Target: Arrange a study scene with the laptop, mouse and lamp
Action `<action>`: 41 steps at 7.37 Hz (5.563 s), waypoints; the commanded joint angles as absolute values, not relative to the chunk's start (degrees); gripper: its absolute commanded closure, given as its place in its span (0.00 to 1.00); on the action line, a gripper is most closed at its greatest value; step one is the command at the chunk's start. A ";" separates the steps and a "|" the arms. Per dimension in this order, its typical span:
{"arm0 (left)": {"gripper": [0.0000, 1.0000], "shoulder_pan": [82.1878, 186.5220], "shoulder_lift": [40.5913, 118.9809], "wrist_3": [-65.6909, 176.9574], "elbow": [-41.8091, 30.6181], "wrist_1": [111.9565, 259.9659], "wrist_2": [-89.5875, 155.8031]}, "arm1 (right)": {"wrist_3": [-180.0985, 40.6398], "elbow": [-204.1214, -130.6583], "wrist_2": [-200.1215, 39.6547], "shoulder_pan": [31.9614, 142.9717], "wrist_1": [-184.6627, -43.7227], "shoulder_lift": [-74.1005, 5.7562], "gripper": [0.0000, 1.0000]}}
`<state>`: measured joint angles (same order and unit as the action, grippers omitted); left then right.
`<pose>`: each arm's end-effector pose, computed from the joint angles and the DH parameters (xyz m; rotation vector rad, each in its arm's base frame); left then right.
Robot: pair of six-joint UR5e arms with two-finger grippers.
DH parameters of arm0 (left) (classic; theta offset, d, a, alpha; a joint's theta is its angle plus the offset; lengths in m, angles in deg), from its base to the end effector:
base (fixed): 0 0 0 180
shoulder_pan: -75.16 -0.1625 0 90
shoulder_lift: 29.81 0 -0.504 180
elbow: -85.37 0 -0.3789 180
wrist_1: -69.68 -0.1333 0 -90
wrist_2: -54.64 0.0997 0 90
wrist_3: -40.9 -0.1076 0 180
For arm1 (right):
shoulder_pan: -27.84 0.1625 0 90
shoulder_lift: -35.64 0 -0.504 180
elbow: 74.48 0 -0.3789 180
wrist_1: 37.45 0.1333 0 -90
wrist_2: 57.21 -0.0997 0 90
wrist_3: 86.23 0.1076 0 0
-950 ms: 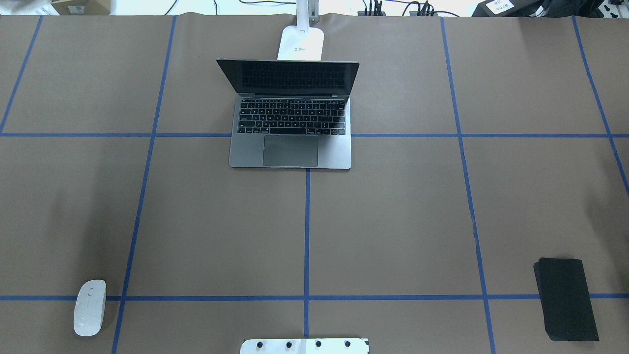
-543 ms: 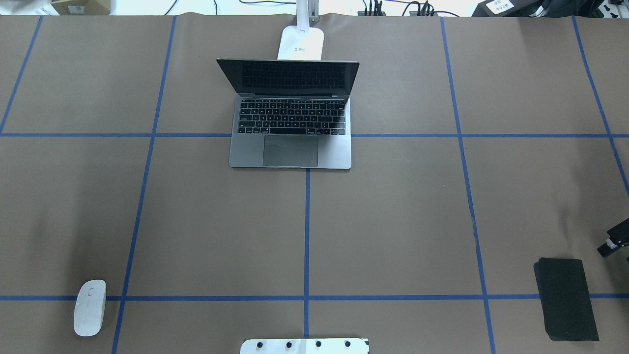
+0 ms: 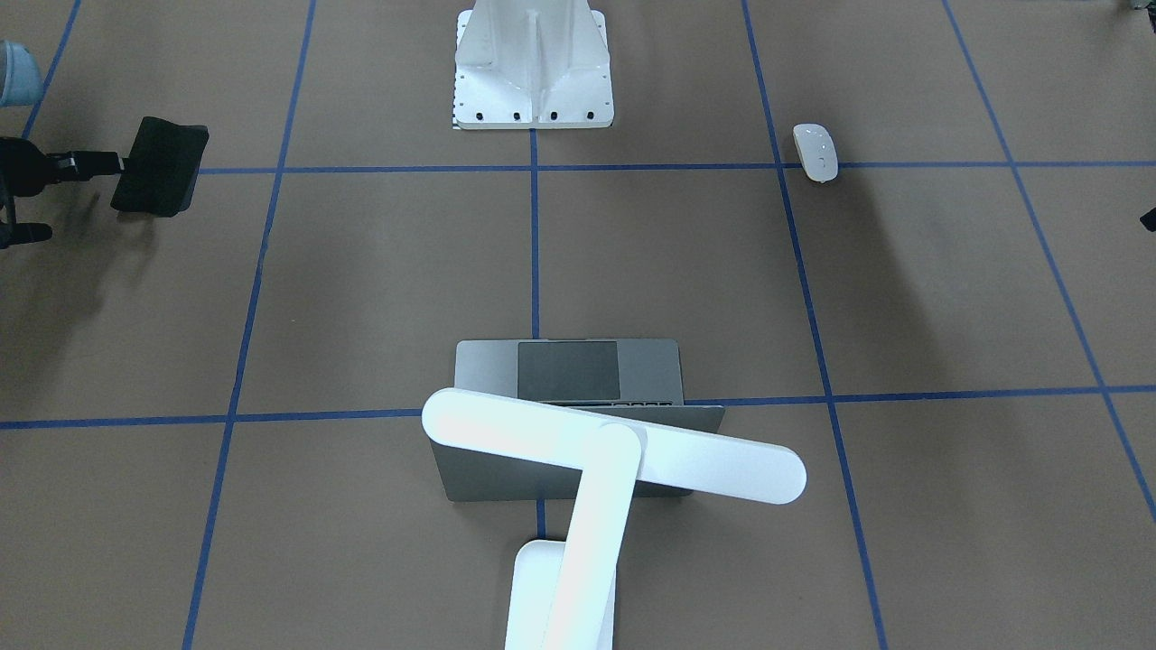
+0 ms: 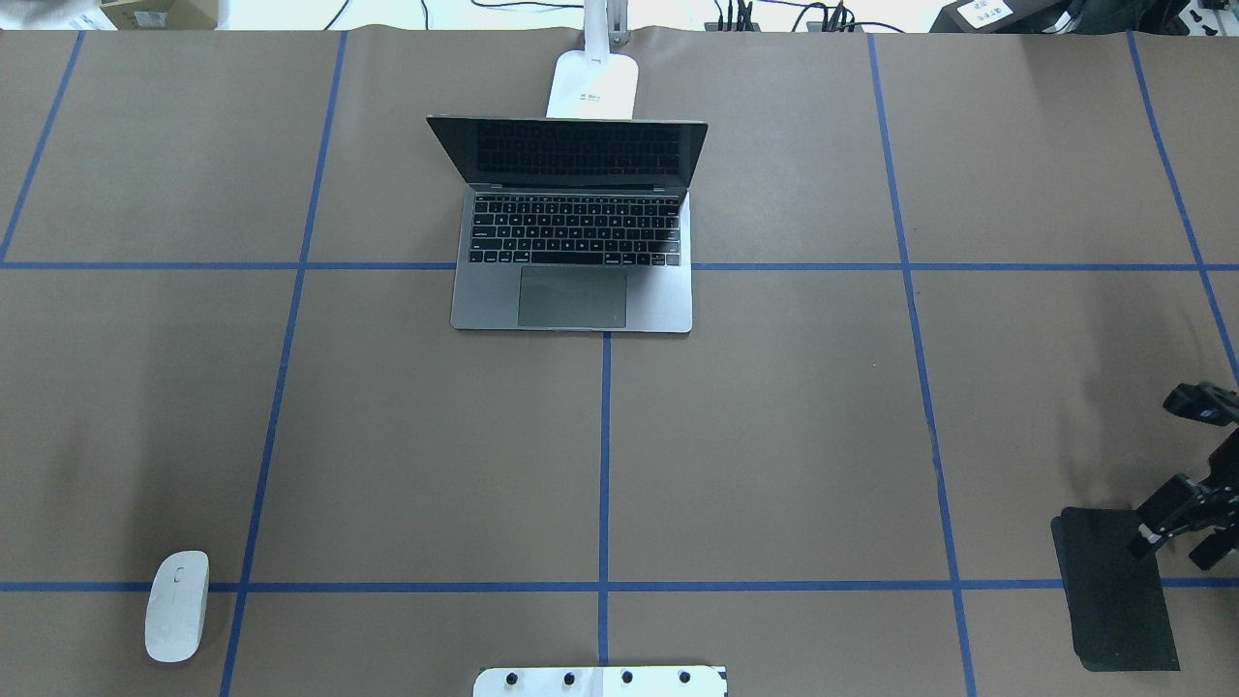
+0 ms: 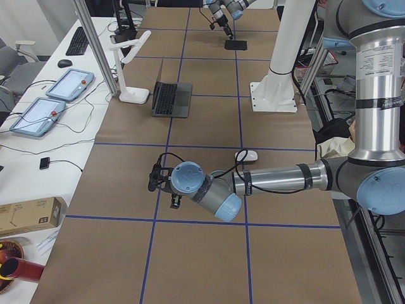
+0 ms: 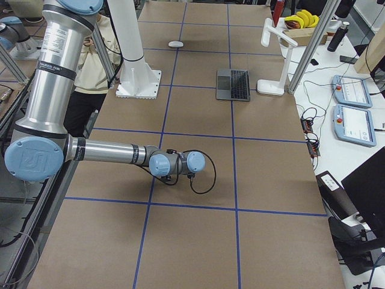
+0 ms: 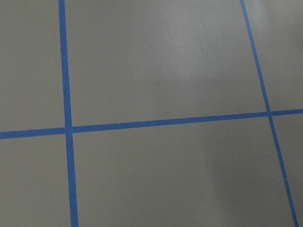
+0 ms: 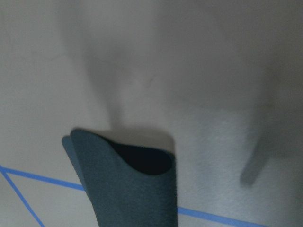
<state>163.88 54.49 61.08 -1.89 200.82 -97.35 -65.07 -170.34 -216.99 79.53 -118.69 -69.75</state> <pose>-0.0286 -0.4367 0.7083 0.3073 1.1233 0.0168 -0.1848 -0.2861 0.7497 -0.6162 -1.0550 -0.2531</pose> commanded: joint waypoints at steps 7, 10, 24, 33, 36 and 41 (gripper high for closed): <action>0.01 166.04 53.95 58.57 -1.73 200.55 -99.61 | -58.90 -174.59 -212.87 72.48 -118.57 -69.92 1.00; 0.01 166.39 53.78 56.73 -1.37 200.29 -99.61 | -55.50 -177.12 -210.17 74.66 -118.57 -69.57 1.00; 0.01 167.36 53.78 50.66 1.17 199.32 -99.52 | -43.46 -185.94 -182.47 85.95 -152.93 -22.57 1.00; 0.01 168.41 53.78 48.90 2.32 199.32 -99.52 | -32.79 -182.94 -178.61 81.01 -152.49 -15.86 0.01; 0.01 168.41 53.78 48.90 2.23 198.45 -99.34 | -33.14 -183.03 -177.97 80.92 -152.49 -16.57 0.00; 0.00 164.75 50.02 68.25 -4.07 195.28 -90.31 | -42.25 -183.29 -174.74 79.43 -152.67 -29.11 0.00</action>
<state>167.12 52.19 60.02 -0.82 195.46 -93.54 -38.82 -183.37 -176.51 79.85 -152.54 -25.01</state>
